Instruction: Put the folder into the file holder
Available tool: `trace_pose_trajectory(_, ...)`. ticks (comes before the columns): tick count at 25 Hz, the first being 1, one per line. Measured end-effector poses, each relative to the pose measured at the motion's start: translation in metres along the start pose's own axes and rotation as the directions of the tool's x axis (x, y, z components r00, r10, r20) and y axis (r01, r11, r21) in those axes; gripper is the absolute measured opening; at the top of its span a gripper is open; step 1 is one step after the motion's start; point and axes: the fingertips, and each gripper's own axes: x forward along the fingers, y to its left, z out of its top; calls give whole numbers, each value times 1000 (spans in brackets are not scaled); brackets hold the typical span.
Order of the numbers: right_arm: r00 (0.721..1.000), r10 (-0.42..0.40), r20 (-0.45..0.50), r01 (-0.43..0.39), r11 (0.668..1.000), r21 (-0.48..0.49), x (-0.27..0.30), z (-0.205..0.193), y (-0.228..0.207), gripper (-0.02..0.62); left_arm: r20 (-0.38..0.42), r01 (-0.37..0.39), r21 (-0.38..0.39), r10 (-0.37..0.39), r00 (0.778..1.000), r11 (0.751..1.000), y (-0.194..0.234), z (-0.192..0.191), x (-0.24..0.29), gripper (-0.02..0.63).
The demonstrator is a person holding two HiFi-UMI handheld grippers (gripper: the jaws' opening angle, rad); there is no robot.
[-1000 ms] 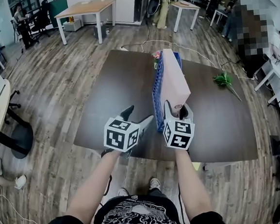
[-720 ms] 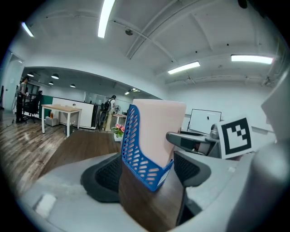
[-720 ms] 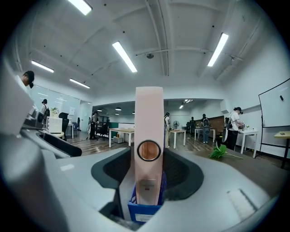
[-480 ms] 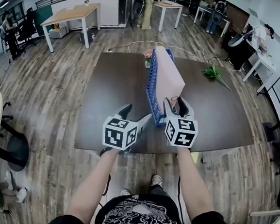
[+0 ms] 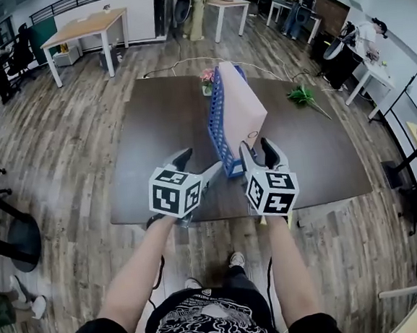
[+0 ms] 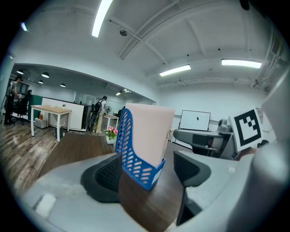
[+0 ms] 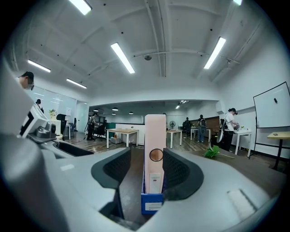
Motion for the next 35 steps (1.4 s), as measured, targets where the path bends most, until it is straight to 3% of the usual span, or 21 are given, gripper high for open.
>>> trace_pose_trajectory(10, 999, -30, -39, 30, 999, -13, -38, 6, -16, 204, 5, 65, -1, -65, 998, 998, -25, 4, 12, 368)
trace_pose_trajectory(18, 995, -71, -72, 71, 997, 1, -71, -3, -56, 172, 6, 65, 19, -65, 998, 998, -52, 10, 27, 353)
trace_pose_trajectory(23, 994, -65, -83, 65, 998, 3, -85, -9, -81, 149, 4, 37, 41, -37, 999, 998, -64, 11, 35, 314)
trace_pose_trajectory(25, 995, -51, -86, 51, 999, 4, -90, -10, -89, 138, 9, 14, 49, -15, 1000, 999, -69, 12, 35, 271)
trace_pose_trajectory(35, 994, 57, -89, -54, 998, 31, -94, -8, -116, 72, 28, -105, 96, 103, 994, 990, -81, 19, 24, 158)
